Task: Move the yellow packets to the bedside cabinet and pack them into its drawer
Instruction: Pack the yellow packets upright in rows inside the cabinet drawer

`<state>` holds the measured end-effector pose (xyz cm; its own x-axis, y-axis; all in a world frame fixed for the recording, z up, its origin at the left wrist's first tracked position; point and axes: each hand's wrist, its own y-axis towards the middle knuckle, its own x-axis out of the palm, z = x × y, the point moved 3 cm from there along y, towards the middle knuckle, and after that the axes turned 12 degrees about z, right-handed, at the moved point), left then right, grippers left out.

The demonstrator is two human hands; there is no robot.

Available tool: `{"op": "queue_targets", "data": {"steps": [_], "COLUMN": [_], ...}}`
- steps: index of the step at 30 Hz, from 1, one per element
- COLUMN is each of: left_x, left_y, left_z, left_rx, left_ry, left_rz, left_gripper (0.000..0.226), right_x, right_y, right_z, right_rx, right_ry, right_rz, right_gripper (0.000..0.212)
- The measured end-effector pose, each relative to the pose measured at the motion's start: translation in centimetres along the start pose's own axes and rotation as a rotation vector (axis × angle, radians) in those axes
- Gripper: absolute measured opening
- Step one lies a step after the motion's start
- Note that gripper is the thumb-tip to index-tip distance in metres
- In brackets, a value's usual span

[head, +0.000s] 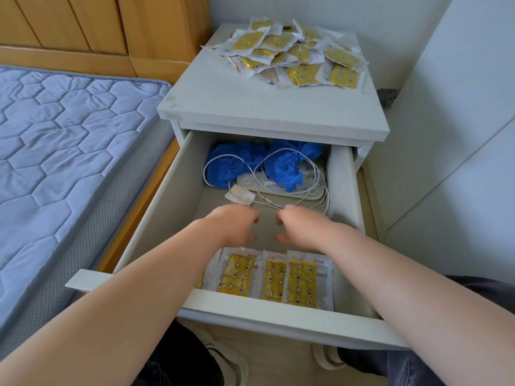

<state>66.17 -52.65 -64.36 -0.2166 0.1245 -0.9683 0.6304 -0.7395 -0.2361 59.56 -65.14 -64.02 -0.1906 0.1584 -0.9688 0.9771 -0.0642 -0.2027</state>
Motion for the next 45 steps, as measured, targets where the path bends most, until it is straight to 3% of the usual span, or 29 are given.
{"op": "queue_targets", "data": {"steps": [4,9,15,21,25,29,33,37,45], "left_x": [-4.0,-10.8,-16.1,-16.2,-15.3,-14.9,-15.0,-15.1,-15.2], "left_y": [0.0,0.7,3.1,7.7,10.1,12.2,13.5,14.1,14.2], "left_z": [0.5,2.1,3.3,1.8,-0.6,-2.2,-3.0,-3.4,-3.3], "left_rx": [-0.04,-0.084,-0.074,-0.162,-0.311,-0.31,-0.238,-0.221,-0.214], "left_ry": [-0.015,-0.149,-0.202,-0.25,-0.123,-0.051,0.001,-0.002,-0.034], "left_rz": [0.282,0.558,0.679,0.627,0.573,0.547,0.549,0.545,0.509], "left_gripper": [0.028,0.027,0.033,0.05,0.061,0.069,0.071,0.069,0.065], "right_x": [-4.8,-11.6,-16.7,-16.7,-15.6,-15.7,-16.0,-17.5,-17.6], "right_y": [-0.2,-0.2,-0.1,1.9,4.1,6.8,9.1,11.5,14.7], "right_z": [1.4,3.3,6.1,9.3,10.9,11.8,13.2,15.4,16.1], "right_rx": [0.02,0.033,0.032,0.149,0.28,0.354,0.45,0.528,0.445], "right_ry": [0.143,0.203,0.324,0.447,0.565,0.513,0.324,0.468,0.149], "right_rz": [0.206,0.446,0.556,0.558,0.578,0.664,0.816,0.99,0.691], "right_gripper": [0.032,0.026,0.029,0.045,0.063,0.073,0.074,0.059,0.056]}}
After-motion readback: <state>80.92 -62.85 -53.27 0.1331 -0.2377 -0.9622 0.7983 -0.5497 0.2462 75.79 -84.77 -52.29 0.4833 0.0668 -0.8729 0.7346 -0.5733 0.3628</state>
